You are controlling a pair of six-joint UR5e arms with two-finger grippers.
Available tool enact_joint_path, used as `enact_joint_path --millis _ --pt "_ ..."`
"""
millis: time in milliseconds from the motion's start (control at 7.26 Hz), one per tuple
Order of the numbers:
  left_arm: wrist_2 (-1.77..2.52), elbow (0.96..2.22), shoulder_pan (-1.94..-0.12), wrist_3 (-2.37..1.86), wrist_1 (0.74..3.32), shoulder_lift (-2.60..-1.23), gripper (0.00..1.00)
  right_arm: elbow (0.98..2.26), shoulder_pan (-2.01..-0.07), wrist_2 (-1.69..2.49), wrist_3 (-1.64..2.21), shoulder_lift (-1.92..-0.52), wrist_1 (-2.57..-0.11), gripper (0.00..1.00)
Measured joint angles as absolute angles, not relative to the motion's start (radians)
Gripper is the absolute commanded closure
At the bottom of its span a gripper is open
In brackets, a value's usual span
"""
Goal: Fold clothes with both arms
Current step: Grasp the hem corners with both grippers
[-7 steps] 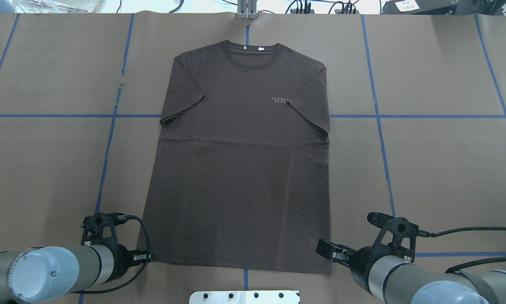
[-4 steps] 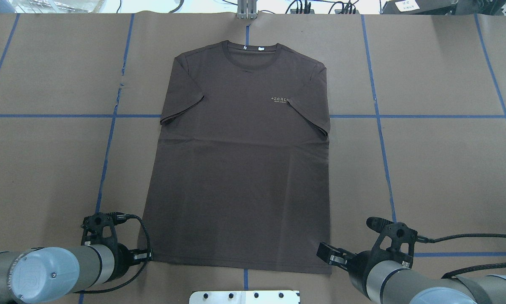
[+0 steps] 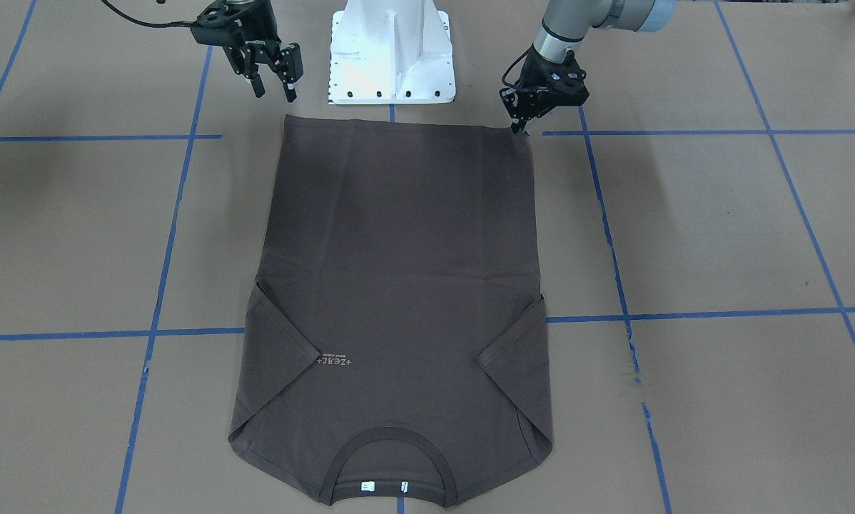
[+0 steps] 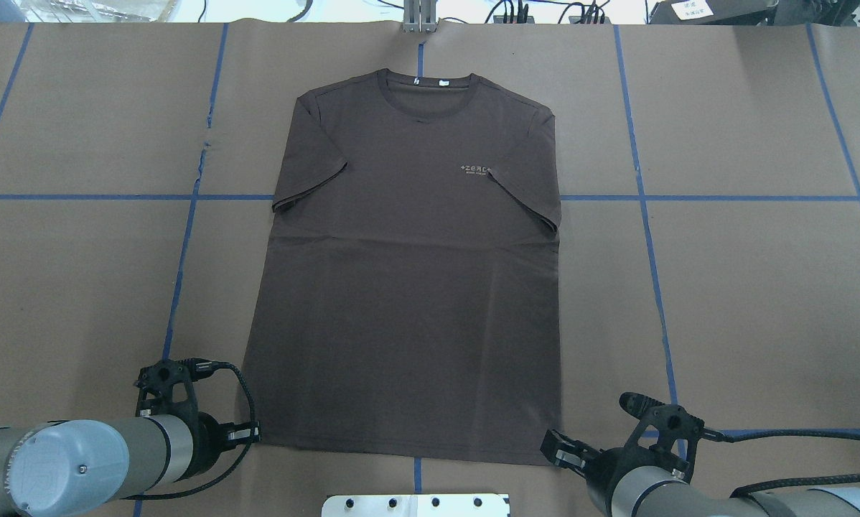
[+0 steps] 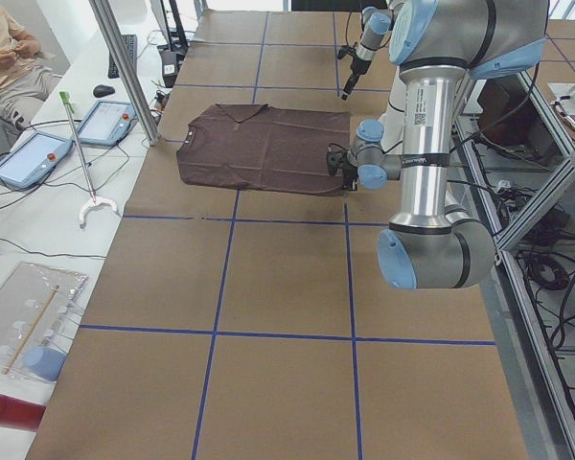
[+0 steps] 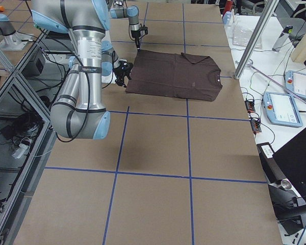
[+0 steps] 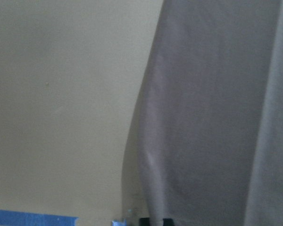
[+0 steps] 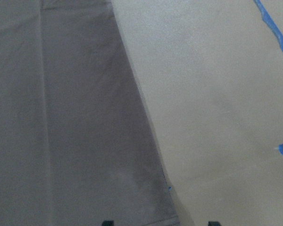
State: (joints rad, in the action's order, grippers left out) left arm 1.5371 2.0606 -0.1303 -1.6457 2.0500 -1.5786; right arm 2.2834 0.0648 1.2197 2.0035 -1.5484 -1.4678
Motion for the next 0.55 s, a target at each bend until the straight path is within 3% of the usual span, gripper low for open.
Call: enact_joint_path --millis 551 --pt "1.537 2.062 -0.130 -1.656 2.051 -1.588 1.00 2.173 0.077 1.216 2.107 -1.454 -1.500 0.41"
